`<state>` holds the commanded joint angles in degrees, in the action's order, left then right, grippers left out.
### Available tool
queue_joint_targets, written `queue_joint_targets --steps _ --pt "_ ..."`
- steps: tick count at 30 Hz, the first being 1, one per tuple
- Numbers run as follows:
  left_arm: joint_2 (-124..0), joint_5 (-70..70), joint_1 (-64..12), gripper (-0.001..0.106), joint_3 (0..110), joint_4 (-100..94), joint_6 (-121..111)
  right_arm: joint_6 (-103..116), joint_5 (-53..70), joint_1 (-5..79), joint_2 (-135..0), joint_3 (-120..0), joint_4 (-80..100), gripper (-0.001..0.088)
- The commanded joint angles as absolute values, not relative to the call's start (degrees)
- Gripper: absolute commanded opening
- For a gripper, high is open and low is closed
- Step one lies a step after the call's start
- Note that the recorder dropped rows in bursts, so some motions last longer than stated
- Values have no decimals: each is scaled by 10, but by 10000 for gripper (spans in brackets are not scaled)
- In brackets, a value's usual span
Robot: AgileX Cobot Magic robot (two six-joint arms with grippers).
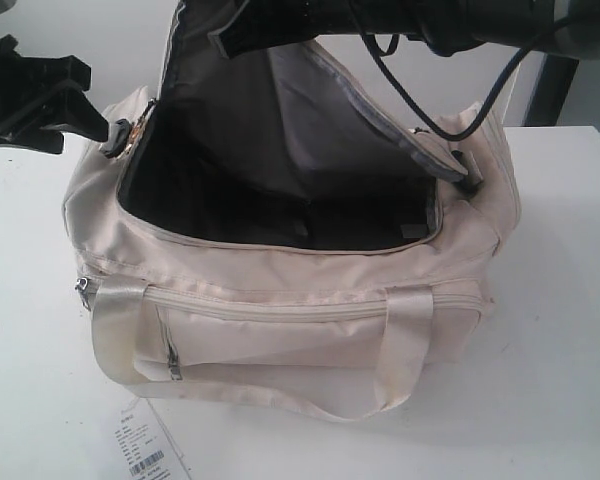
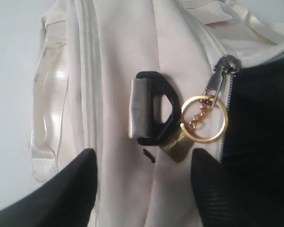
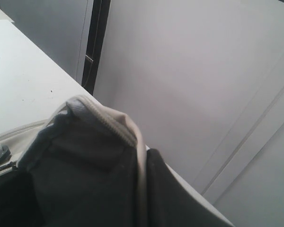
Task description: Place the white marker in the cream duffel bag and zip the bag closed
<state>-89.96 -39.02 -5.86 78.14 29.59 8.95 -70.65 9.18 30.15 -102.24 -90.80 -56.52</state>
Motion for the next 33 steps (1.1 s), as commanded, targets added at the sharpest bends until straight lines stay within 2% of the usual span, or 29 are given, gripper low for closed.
queue_joint_targets --steps 22,23,25,26,29,33 --pt "-963 -302 -59 608 794 267 107 -706 92 302 -1022 -908 -565 0" --pt "-966 -305 -59 576 794 270 109 -706 92 302 -1022 -908 -565 0" --pt "-967 -316 -59 401 794 301 141 -706 92 302 -1022 -908 -565 0" --pt "-967 -322 -59 266 794 330 167 -706 92 302 -1022 -908 -565 0" --pt "-967 -330 -59 13 794 363 202 -706 92 302 -1022 -908 -565 0" --pt "-966 -330 -59 0 794 360 202 -706 92 302 -1022 -908 -565 0"
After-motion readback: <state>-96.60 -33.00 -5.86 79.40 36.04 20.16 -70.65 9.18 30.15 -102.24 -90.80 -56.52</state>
